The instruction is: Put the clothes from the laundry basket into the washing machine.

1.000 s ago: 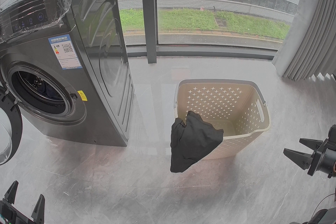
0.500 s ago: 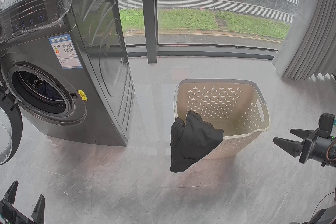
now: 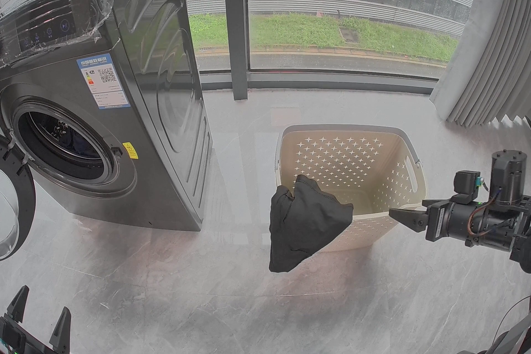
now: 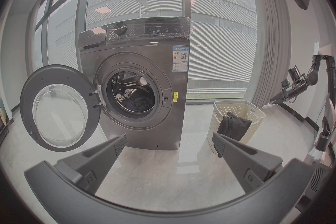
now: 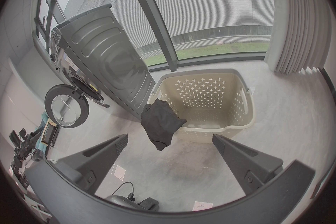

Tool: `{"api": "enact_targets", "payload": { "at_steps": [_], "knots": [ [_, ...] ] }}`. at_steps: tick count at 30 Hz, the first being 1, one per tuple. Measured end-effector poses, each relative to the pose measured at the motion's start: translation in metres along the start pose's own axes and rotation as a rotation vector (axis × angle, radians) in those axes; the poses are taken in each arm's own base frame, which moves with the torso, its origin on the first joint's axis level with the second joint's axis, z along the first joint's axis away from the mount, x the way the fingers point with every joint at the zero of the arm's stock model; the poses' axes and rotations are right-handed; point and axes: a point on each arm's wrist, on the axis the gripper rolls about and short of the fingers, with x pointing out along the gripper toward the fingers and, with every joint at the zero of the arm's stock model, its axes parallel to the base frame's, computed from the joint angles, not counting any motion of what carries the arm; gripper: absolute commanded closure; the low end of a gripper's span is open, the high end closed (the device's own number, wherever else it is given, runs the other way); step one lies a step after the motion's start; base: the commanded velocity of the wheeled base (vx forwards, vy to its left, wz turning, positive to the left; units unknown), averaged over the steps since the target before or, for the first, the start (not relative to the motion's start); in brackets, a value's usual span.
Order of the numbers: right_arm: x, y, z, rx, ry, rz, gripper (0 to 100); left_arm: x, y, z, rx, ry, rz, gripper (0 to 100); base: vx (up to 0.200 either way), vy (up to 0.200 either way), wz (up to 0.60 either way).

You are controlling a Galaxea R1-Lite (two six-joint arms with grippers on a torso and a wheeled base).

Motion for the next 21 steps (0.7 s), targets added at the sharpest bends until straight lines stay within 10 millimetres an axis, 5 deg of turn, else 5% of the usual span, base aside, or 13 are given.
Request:
{"api": "enact_targets", "payload": {
  "at_steps": [21],
  "knots": [
    [0.061,0.022,-0.034,0.069,0.207,-0.005,0,0.000,0.000,0.000,-0.015,0.000,0.005,0,0.019,0.000,0.00]
  ]
}}
